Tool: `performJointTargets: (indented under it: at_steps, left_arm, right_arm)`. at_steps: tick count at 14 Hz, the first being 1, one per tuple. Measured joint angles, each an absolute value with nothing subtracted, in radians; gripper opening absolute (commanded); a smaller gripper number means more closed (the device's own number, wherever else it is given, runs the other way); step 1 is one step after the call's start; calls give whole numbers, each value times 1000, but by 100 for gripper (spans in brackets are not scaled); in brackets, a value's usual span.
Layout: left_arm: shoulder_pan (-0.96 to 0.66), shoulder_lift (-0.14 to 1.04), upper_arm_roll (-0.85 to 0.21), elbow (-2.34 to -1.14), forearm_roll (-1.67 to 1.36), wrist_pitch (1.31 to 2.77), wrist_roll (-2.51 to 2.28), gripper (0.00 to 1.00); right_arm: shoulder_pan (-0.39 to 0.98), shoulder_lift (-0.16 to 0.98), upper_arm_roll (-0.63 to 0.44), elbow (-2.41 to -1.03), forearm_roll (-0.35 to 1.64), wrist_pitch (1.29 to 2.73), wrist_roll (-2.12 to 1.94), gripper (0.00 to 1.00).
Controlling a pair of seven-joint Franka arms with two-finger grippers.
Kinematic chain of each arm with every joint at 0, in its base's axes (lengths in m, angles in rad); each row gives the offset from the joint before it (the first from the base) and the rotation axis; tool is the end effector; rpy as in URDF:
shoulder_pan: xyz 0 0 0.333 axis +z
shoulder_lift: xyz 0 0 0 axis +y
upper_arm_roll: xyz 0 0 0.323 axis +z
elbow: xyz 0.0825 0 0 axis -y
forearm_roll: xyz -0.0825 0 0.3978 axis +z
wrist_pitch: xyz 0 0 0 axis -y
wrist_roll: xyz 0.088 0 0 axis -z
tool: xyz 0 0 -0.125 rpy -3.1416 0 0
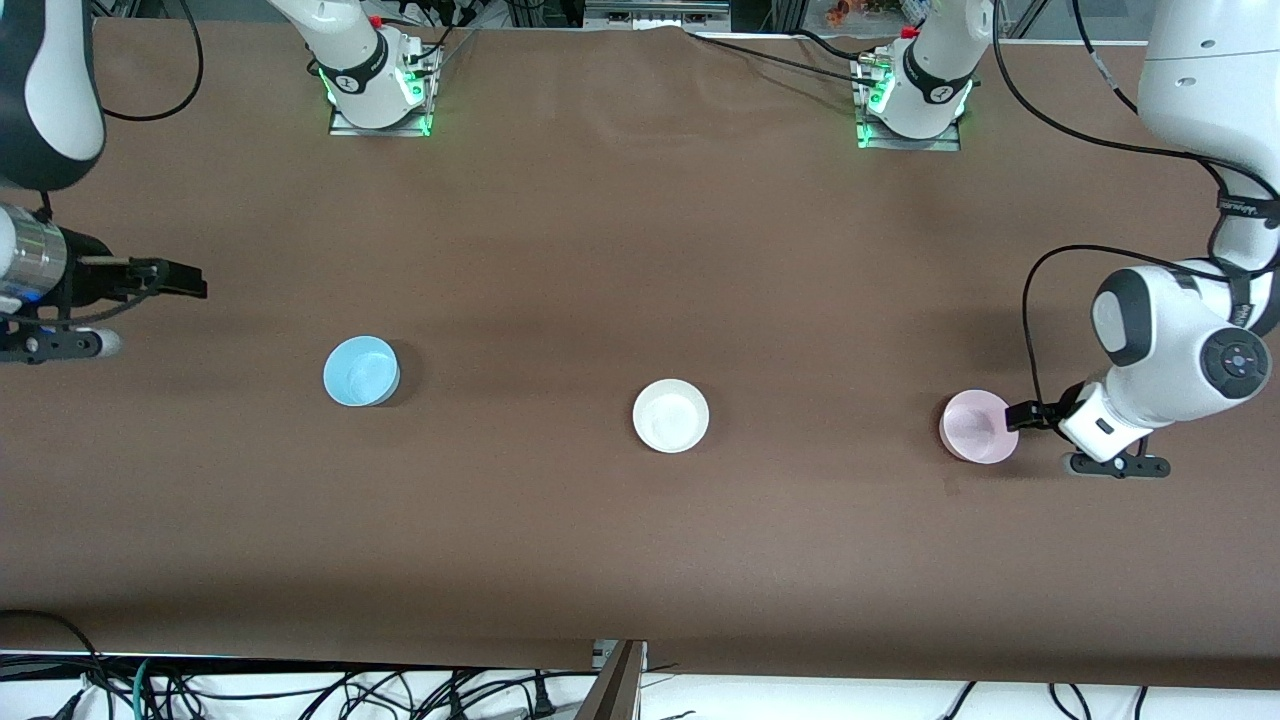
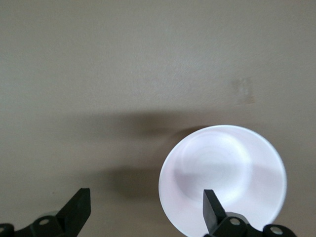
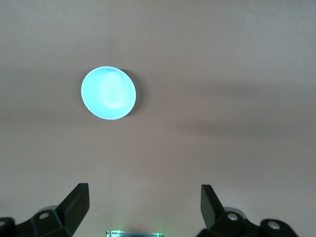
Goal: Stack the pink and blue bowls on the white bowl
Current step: 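Grasp the pink bowl with the left gripper while the right gripper grasps blue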
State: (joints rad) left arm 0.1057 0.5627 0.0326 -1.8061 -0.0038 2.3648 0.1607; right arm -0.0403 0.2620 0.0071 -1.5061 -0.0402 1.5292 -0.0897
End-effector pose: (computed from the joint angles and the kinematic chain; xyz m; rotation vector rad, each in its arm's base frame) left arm 0.6602 0.0906 0.2098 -3.1273 0.0386 0.0092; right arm 0.6250 -0.0264 0.4844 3.0941 0.0923 -0.3745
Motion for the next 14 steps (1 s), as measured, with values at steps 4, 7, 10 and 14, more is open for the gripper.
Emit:
performJointTargets:
  at_steps: [4, 7, 10, 14]
  left_arm:
    - [109, 566, 32, -1876, -4, 2444, 161, 98]
    - [109, 566, 31, -1906, -4, 2478, 161, 87]
    - [109, 566, 27, -1923, -4, 2487, 161, 70]
    - [109, 566, 23, -1927, -4, 2488, 161, 44]
  right_arm:
    - [-41, 330, 7, -1508, -40, 1581, -90, 100]
    - [-41, 421, 7, -1511, -40, 1647, -90, 100]
    - [-41, 504, 7, -1513, -38, 1708, -90, 100]
    - [-42, 559, 7, -1558, -32, 1814, -90, 100]
